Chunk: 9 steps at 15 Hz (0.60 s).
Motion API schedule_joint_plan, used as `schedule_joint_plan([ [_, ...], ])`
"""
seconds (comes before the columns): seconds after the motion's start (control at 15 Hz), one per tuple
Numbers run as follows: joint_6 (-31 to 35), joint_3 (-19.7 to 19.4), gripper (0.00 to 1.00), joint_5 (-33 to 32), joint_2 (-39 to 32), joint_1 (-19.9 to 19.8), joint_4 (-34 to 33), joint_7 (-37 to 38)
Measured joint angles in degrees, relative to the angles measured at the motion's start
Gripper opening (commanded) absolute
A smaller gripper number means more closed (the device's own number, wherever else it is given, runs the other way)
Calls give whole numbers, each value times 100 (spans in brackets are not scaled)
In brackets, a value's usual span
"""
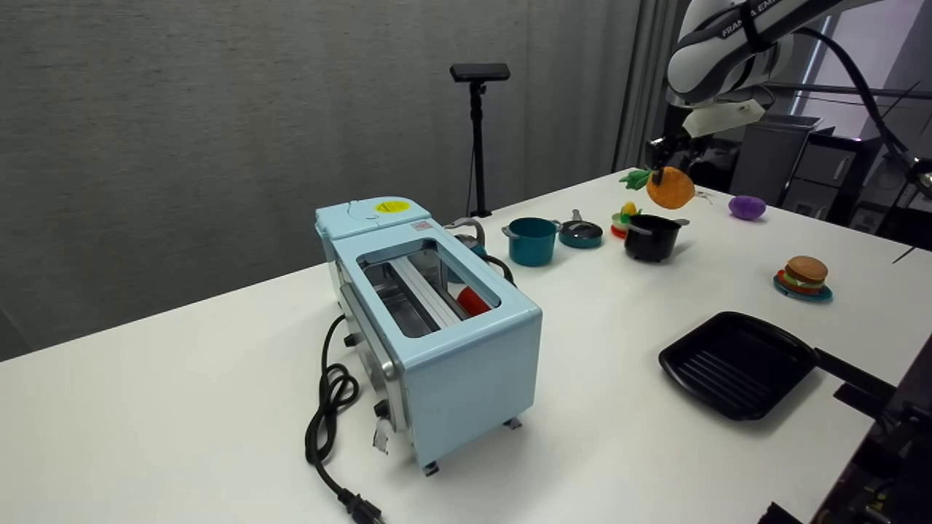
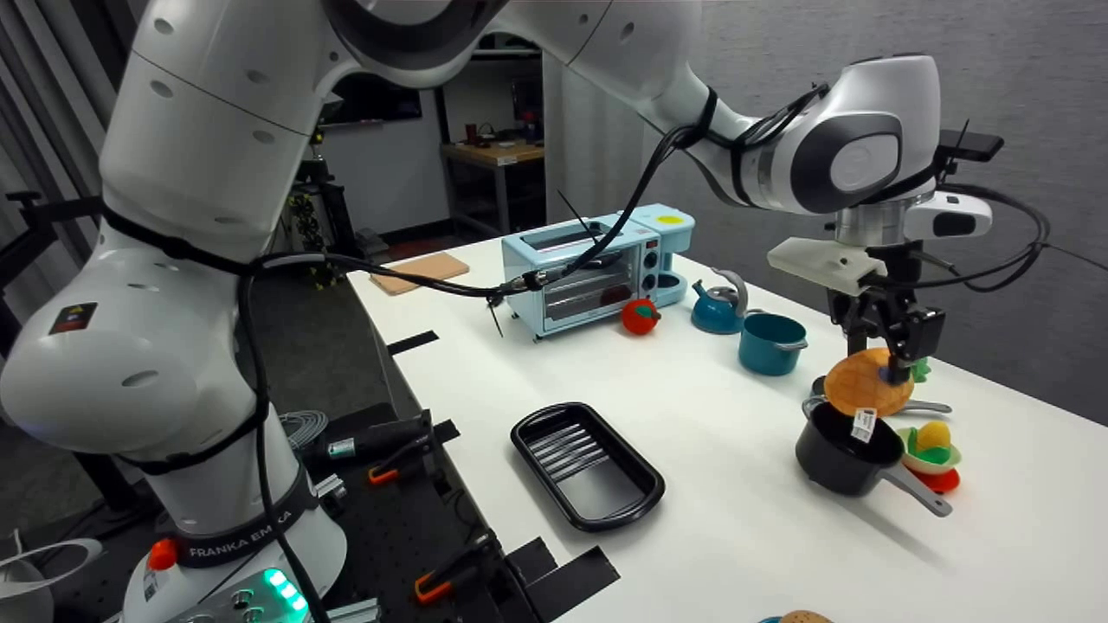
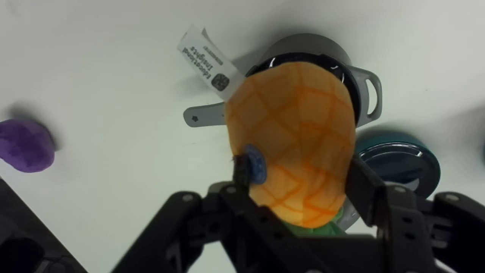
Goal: Put the pineapple plush toy in the black pot
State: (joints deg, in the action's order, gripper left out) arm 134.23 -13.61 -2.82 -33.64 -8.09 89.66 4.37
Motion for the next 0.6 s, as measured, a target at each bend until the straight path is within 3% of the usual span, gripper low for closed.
schedule_joint_plan([
  [0.6, 38, 149, 100, -102, 54, 4, -99, -149],
])
